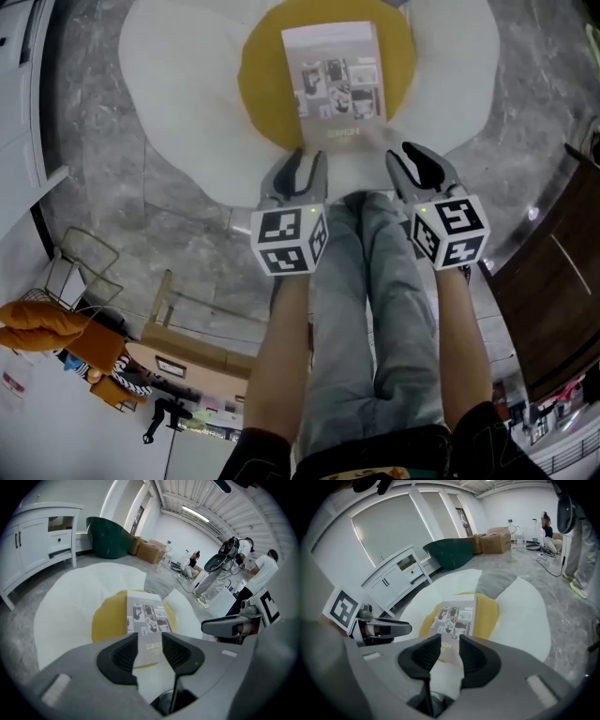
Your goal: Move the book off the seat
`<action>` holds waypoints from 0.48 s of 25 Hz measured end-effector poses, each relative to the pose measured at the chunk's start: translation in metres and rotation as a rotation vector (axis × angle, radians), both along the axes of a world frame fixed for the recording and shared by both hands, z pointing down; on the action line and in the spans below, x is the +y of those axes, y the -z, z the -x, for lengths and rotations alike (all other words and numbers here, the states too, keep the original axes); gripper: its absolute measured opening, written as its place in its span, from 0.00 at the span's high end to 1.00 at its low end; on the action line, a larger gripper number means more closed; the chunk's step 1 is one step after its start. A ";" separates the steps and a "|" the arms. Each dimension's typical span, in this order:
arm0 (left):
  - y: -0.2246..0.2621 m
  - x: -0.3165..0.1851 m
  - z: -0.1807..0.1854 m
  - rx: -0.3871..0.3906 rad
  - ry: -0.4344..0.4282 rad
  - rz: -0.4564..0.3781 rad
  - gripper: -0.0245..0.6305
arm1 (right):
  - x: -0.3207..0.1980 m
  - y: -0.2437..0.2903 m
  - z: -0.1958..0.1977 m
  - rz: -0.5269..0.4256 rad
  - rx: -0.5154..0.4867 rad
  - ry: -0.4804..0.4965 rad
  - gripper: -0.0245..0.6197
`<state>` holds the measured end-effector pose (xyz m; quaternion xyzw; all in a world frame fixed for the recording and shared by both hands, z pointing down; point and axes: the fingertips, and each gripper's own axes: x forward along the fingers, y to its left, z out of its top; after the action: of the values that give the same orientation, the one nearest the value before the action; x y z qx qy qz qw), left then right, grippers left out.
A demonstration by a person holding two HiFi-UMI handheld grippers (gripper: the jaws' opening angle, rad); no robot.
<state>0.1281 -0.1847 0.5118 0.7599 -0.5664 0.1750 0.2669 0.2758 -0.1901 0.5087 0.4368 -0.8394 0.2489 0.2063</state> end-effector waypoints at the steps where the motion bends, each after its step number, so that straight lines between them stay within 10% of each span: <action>1: -0.007 -0.002 -0.003 0.009 -0.004 0.020 0.66 | -0.004 -0.005 -0.002 0.008 0.008 0.008 0.76; 12: -0.068 -0.030 0.001 0.063 0.058 0.148 0.48 | -0.063 -0.068 0.008 0.120 0.075 0.086 0.55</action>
<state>0.1276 -0.2145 0.5796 0.7264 -0.5648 0.1847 0.3452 0.2682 -0.2531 0.5766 0.3964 -0.8326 0.2734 0.2738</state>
